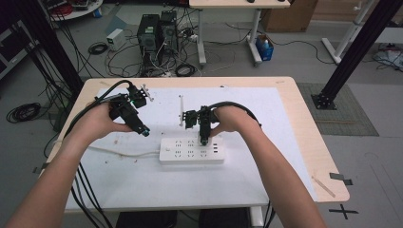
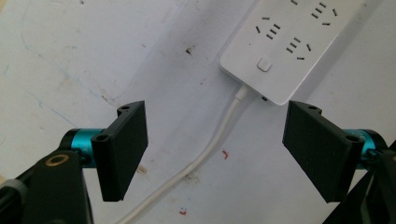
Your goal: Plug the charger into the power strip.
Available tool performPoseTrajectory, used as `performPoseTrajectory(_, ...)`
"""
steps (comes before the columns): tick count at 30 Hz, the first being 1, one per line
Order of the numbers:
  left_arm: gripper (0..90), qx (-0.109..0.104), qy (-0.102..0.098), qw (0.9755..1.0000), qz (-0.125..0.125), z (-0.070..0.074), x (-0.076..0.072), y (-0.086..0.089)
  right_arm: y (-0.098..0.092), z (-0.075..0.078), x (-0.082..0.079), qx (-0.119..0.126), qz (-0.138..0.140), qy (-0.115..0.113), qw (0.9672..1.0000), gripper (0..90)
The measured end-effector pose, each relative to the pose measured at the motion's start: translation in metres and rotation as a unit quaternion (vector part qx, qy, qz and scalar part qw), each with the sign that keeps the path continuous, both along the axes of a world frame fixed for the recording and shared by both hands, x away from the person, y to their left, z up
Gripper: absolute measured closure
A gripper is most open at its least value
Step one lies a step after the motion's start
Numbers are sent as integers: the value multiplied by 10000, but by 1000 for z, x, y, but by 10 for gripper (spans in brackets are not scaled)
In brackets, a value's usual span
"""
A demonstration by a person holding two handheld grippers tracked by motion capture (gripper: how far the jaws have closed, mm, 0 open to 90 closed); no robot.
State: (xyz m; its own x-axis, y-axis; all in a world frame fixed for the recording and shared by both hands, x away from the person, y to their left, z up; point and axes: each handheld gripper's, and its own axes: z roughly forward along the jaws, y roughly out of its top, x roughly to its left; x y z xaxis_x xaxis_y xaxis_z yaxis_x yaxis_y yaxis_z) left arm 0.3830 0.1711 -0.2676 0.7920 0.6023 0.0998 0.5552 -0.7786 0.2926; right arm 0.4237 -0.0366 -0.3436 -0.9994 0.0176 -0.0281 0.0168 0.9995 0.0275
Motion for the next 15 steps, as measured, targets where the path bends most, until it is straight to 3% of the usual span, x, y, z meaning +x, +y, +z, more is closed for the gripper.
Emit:
performPoseTrajectory(1, 224, 0, 0, 10000, 0, 0, 0, 0, 1, 1, 0, 47, 3, -38, 10000, 626)
performPoseTrajectory(2, 224, 13, 22, 10000, -40, -1, 0, 0, 2, -1, -1, -23, 6, 102, 9999, 626)
performPoseTrajectory(4, 224, 5, 20, 10000, -62, -2, -1, 0, 3, -4, -2, -15, 153, 55, 9999, 626)
performPoseTrajectory(8, 224, 8, 58, 10000, -44, -3, -2, 0, 2, -4, -2, -32, 117, 93, 9999, 628)
performPoseTrajectory(11, 225, 20, 44, 10000, -63, -4, -2, -1, 2, -5, -1, 11, 301, 32, 9995, 630)
performPoseTrajectory(15, 224, 2, 24, 10000, -66, -3, -2, -2, 2, -5, -3, -20, 328, -11, 9995, 632)
